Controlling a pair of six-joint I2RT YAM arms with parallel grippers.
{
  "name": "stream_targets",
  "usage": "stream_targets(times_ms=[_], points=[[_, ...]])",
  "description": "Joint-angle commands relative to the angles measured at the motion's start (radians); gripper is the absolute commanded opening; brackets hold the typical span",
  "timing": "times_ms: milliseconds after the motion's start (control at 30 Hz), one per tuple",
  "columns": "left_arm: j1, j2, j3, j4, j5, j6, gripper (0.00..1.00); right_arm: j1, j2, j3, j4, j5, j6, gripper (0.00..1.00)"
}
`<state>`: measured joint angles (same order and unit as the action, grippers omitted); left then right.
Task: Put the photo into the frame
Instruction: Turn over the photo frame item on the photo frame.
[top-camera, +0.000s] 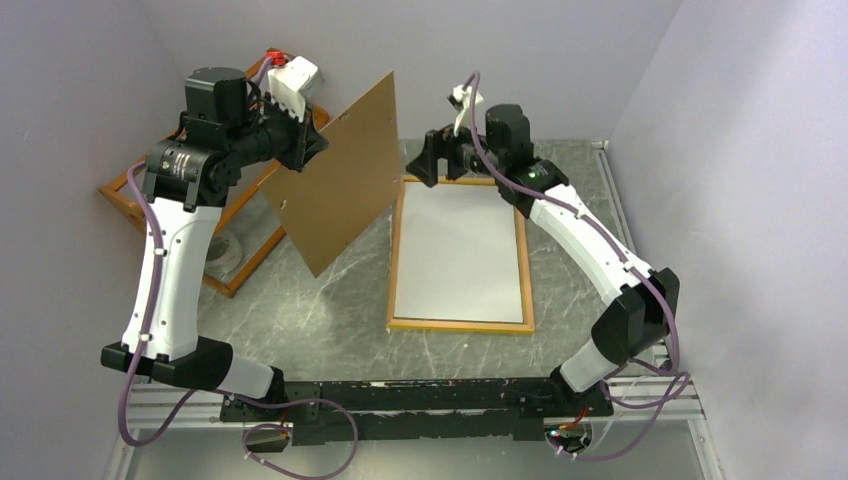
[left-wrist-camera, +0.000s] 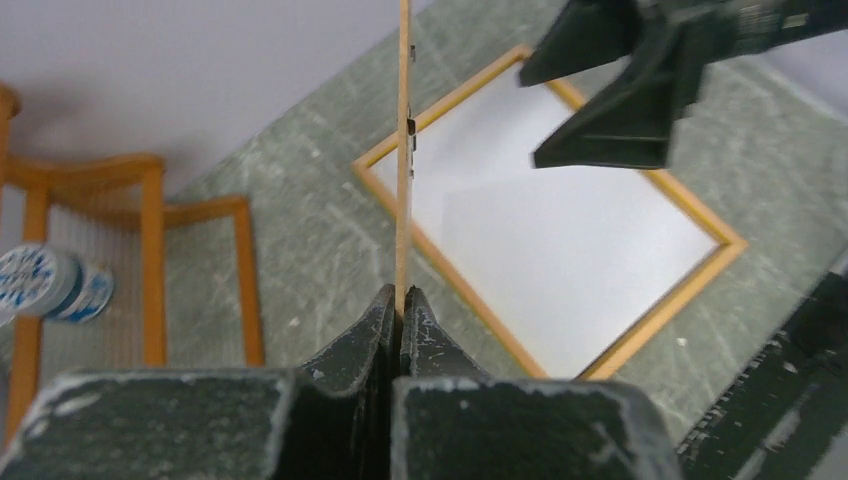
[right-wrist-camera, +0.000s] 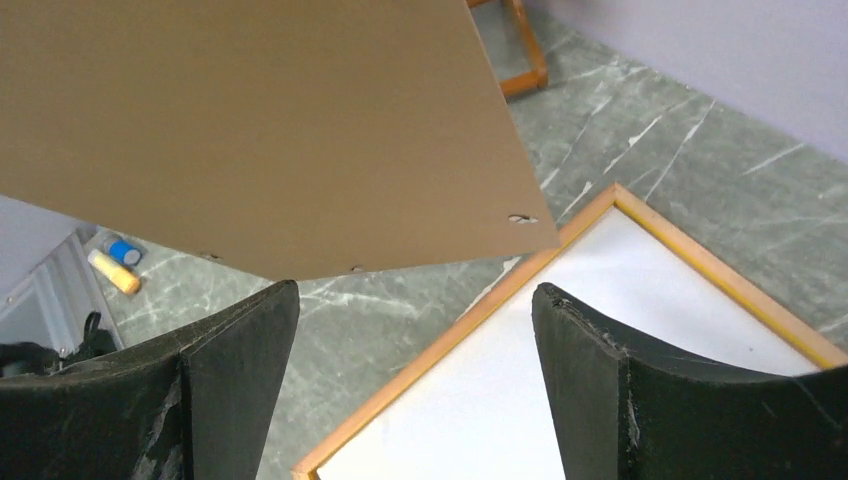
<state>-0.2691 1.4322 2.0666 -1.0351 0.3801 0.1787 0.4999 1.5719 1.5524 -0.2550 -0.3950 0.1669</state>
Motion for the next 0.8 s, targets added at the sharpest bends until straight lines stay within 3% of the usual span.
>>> stream_targets(times_ms=[0, 200, 300, 567, 767], points=[[0.001, -0.039, 0.074, 0.084, 0.247, -0.024, 0.02, -0.084, -0.103, -0.148, 0.320, -0.168, 0.017, 0.90], [0.001, -0.040, 0.095, 0.074, 0.394, -0.068, 0.03, -0.144, -0.193, -0.326, 0.553, -0.284, -0.004, 0.90], [0.001, -0.056, 0.098, 0.093, 0.460, -0.097, 0.02, -0.185, -0.227, -0.329, 0.525, -0.340, -0.039, 0.90], [0.001, -0.064, 0.096, 0.176, 0.599, -0.190, 0.02, -0.262, -0.210, -0.230, 0.290, -0.770, -0.129, 0.84], [0.001, -0.048, 0.103, 0.217, 0.620, -0.244, 0.03, -0.265, -0.222, -0.225, 0.260, -0.885, -0.089, 0.67]])
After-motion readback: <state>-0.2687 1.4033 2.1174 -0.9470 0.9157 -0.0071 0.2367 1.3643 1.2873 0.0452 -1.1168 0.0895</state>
